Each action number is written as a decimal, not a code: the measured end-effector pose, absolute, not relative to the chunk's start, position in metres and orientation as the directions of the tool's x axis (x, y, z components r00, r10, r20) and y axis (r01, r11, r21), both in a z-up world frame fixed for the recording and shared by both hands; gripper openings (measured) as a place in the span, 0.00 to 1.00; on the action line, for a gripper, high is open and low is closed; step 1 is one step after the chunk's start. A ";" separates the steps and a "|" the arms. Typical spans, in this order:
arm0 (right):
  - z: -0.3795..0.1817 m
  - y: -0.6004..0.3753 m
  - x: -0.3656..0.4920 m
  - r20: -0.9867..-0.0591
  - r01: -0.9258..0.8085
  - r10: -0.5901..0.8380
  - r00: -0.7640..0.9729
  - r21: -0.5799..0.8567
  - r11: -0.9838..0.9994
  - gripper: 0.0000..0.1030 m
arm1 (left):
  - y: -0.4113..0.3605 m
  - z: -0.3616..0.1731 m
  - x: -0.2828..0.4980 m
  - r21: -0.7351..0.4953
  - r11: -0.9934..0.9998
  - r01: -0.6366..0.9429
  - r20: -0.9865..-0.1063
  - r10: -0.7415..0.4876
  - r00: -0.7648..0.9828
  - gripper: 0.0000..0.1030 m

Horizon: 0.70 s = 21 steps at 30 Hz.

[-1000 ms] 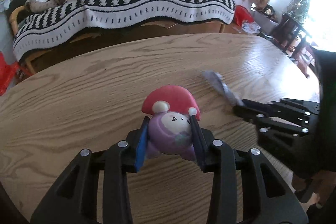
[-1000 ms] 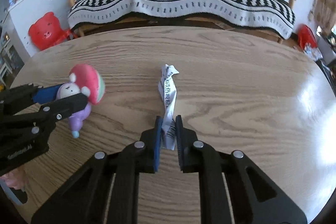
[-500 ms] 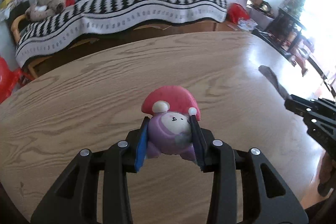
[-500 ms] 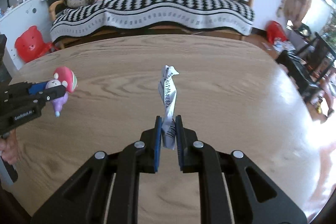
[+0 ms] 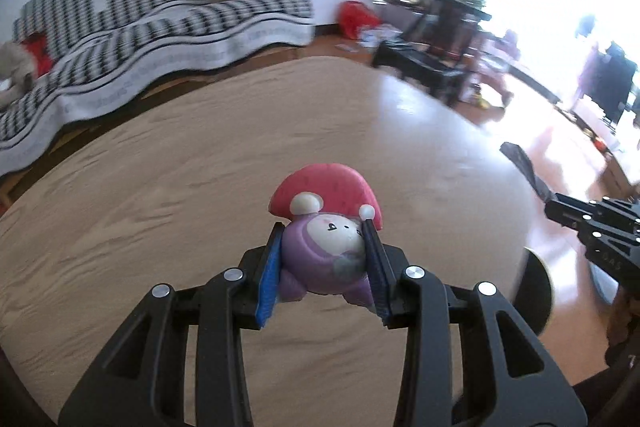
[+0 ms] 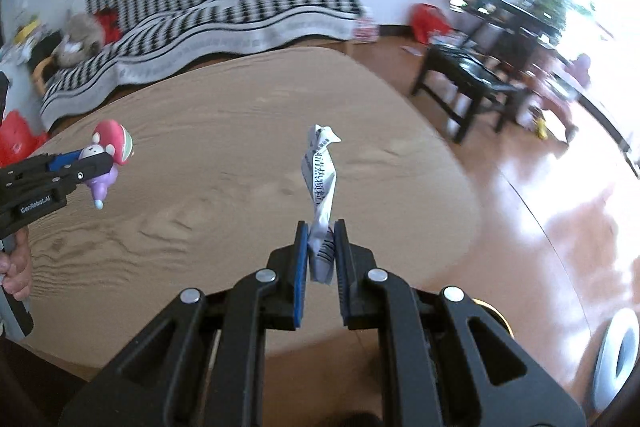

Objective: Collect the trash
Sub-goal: 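Carry the plush toy and paper strip over the black bin and open both tools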

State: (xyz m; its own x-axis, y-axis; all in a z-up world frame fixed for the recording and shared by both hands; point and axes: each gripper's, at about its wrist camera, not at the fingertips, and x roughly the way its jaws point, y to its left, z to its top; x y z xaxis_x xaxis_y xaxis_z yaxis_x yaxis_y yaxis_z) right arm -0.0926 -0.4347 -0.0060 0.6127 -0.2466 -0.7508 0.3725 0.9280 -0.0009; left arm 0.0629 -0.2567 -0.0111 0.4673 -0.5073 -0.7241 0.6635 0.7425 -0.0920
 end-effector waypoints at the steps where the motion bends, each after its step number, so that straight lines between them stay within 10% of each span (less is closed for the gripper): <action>1: -0.006 -0.447 -0.110 -0.750 0.401 -0.262 0.607 0.004 0.916 0.13 | -0.270 -0.011 0.054 -0.093 0.726 0.682 -0.723 -0.520 0.455 0.37; 21: -0.042 -0.591 -0.295 -0.820 0.708 -0.332 0.466 0.120 0.696 0.13 | -0.475 -0.076 -0.123 -0.129 0.315 0.940 -0.780 -0.618 0.100 0.37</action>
State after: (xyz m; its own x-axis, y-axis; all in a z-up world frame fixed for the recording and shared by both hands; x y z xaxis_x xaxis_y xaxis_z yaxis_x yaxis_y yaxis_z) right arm -0.2955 -0.5907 -0.0417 0.4659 -0.3321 -0.8201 0.7076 0.6963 0.1200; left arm -0.1234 -0.4749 -0.0764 0.1003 -0.6177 -0.7800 0.9402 0.3154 -0.1289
